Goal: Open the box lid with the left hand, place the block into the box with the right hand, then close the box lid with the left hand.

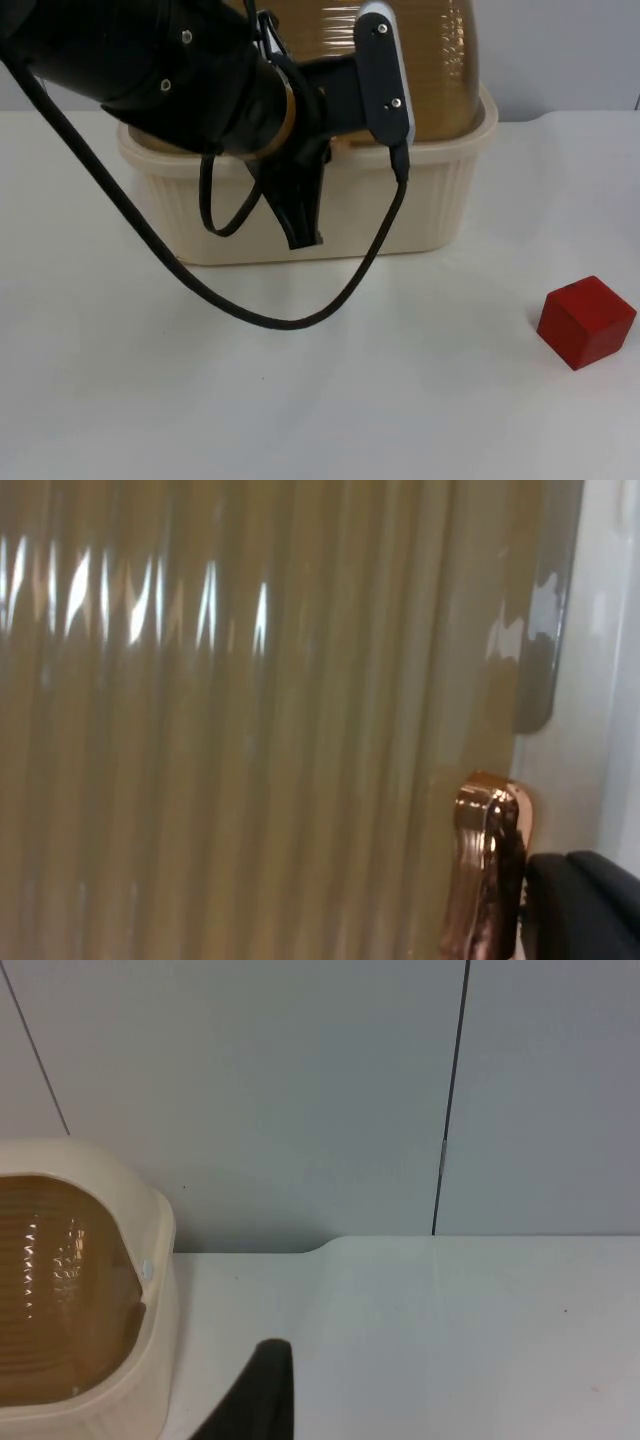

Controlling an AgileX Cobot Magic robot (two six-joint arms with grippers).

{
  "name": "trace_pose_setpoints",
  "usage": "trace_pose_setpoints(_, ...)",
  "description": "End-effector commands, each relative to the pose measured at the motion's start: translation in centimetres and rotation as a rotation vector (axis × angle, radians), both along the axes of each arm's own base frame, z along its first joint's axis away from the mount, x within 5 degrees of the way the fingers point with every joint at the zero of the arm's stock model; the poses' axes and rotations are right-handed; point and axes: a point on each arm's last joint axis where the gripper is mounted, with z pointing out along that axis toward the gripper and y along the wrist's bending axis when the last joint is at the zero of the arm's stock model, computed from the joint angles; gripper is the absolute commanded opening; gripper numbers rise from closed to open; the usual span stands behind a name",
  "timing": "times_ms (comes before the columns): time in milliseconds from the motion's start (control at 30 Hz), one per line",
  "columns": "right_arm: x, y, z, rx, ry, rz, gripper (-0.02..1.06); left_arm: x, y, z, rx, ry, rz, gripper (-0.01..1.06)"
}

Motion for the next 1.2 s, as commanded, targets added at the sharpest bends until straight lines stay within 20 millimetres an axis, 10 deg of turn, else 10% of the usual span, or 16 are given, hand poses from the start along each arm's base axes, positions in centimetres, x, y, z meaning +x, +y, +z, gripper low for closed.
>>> trace_pose_setpoints(0,-0.4,0.0,0.4,0.001,-0.022,0.003,1.04,0.2,0.2,0.2,0.008,-0.019,0.033,0.00)
trace_pose_setpoints(833,-0.4,0.0,0.4,0.001,-0.020,0.003,1.04,1.2,1.2,1.1,0.004,-0.119,0.137,0.00)
trace_pose_setpoints(1167,-0.4,0.0,0.4,0.001,-0.018,0.002,1.04,5.2,2.2,4.9,-0.152,-0.132,0.081,0.00)
